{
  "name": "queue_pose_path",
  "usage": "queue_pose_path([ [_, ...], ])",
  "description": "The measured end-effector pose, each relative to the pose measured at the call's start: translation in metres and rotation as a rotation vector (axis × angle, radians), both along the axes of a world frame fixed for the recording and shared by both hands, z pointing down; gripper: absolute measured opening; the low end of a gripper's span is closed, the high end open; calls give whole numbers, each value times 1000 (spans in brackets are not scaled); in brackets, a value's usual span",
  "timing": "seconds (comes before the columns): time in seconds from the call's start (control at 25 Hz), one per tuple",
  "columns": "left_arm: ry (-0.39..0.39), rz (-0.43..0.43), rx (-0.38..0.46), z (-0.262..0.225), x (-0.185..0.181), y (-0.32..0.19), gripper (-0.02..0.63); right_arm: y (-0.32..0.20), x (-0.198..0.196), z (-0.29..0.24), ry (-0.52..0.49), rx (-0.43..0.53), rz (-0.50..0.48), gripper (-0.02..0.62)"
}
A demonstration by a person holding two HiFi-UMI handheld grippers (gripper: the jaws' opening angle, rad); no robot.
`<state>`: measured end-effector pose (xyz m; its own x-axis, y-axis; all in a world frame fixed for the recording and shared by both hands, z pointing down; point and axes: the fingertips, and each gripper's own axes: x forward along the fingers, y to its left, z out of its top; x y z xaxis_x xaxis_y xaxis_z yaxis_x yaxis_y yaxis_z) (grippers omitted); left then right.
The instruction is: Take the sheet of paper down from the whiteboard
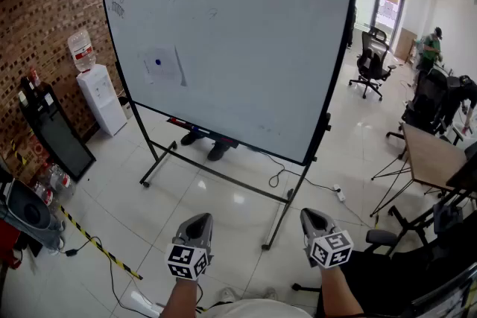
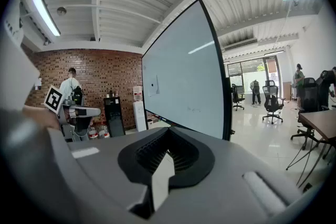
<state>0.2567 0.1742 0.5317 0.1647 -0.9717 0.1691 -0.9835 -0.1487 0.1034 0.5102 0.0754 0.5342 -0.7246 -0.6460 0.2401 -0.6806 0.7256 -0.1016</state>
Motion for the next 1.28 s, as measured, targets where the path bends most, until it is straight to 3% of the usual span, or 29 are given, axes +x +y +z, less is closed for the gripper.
queue_pose_path([
  [0.32, 5, -80, 10, 2, -73, 32, 2, 14, -81, -3, 6, 16, -78, 6],
  [0.56, 16, -208, 9, 5, -154, 69, 2, 37, -172, -5, 26, 29, -220, 6],
  [0.76, 24, -275, 3, 12, -187, 84, 2, 37, -222, -3, 44, 32, -312, 6],
  [1.0, 45, -337, -15, 25, -224, 71, 3, 11, -278, 2, 41, 27, -391, 6],
  [1.28, 24, -410, -4, 18, -279, 8, 3, -62, -342, 3, 27, 40, -462, 6],
])
